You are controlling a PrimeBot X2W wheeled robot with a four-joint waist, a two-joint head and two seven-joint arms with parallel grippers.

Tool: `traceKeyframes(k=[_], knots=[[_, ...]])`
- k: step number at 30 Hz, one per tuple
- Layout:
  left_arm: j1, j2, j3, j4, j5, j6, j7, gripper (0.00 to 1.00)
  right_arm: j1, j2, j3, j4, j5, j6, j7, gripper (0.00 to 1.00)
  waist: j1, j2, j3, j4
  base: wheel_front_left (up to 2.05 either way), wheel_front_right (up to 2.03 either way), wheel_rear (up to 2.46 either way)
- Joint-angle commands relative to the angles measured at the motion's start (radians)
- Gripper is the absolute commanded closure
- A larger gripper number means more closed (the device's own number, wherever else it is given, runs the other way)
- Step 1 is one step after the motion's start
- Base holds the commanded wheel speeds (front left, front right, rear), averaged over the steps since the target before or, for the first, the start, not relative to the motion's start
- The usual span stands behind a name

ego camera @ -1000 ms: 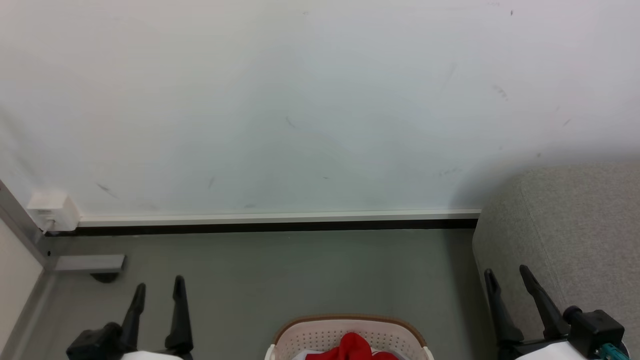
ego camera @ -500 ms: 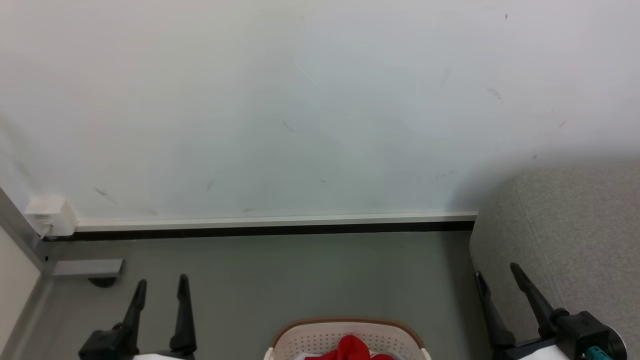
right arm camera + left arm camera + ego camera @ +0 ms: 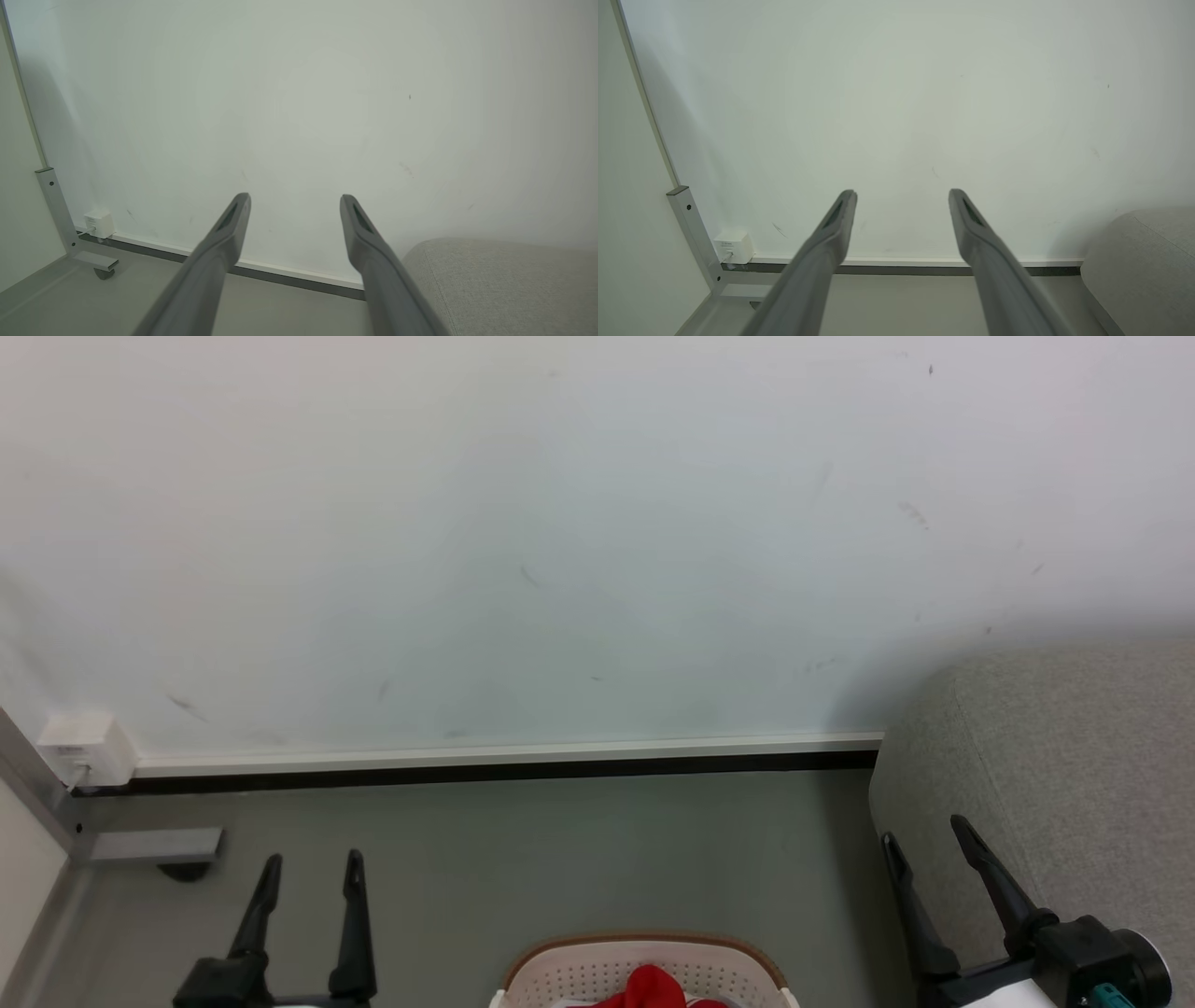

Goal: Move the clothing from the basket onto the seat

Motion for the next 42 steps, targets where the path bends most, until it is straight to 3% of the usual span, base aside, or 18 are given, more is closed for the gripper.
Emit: traceKeyframes(k=[1, 12, 23, 31, 42], knots=[[0.011, 0.002, 0.002, -0.003, 0.026, 0.005, -0.008, 0.00, -0.001, -0.001, -0.004, -0.006, -0.021, -0.002, -0.008, 0.00, -0.0001, 0.0000, -0.001, -0.001, 0.00, 0.00, 0.00], [0.004, 0.000, 0.010, 0.003, 0.034, -0.003, -0.008, 0.00, -0.006, 0.002, -0.008, 0.000, -0.007, -0.002, -0.008, 0.00, -0.0001, 0.0000, 0.001, -0.001, 0.00, 0.00, 0.00], [-0.060, -0.003, -0.031, 0.060, -0.095, -0.044, -0.008, 0.00, -0.066, -0.038, -0.027, -0.016, 0.050, -0.002, -0.008, 0.00, -0.0001, 0.0000, 0.062, -0.042, 0.00, 0.00, 0.00], [-0.239, -0.003, -0.157, 0.241, -0.122, -0.069, -0.008, 0.00, -0.143, -0.078, -0.070, -0.105, 0.105, -0.002, -0.007, 0.00, -0.0001, 0.0000, 0.244, -0.097, 0.00, 0.00, 0.00], [-0.572, -0.002, -0.318, 0.656, -0.139, -0.121, 0.030, 0.00, -0.280, -0.067, -0.136, -0.171, 0.151, -0.002, -0.008, 0.00, -0.0001, 0.0000, 0.510, -0.186, 0.00, 0.00, 0.00]])
